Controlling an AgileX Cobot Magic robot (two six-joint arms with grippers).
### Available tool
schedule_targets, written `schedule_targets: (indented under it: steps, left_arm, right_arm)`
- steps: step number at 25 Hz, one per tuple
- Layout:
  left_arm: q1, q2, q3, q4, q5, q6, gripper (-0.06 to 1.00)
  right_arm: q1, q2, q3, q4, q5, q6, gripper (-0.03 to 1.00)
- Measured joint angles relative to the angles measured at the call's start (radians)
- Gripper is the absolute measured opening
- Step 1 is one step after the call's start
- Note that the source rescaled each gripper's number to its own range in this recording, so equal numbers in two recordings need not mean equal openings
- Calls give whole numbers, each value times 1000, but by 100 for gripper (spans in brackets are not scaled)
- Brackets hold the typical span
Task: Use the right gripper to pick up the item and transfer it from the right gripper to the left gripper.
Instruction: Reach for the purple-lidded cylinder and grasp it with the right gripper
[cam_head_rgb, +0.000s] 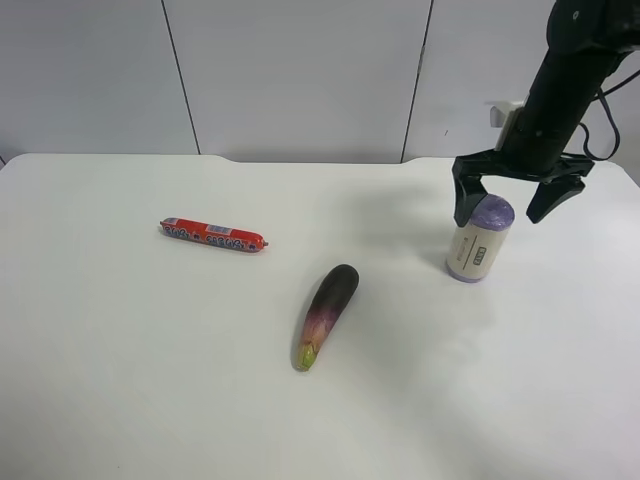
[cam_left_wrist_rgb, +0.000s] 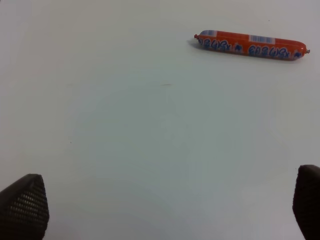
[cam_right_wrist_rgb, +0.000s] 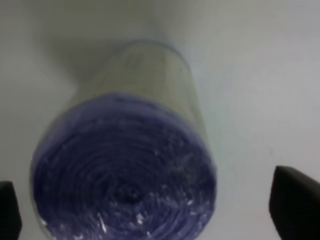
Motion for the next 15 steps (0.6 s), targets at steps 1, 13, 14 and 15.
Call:
schedule_targets:
  steps: [1, 13, 14, 15]
  left_arm:
    - [0, 0, 0, 0, 0, 0, 100]
    - [0, 0, 0, 0, 0, 0, 100]
    - [0, 0, 0, 0, 0, 0, 100]
    - [0, 0, 0, 0, 0, 0, 100]
  right_arm:
    - [0, 7, 0, 0, -9, -1, 100]
    - [0, 61, -1, 0, -41, -8, 70]
    - [0, 61, -1, 0, -42, -8, 58]
    - [0, 61, -1, 0, -42, -8, 46]
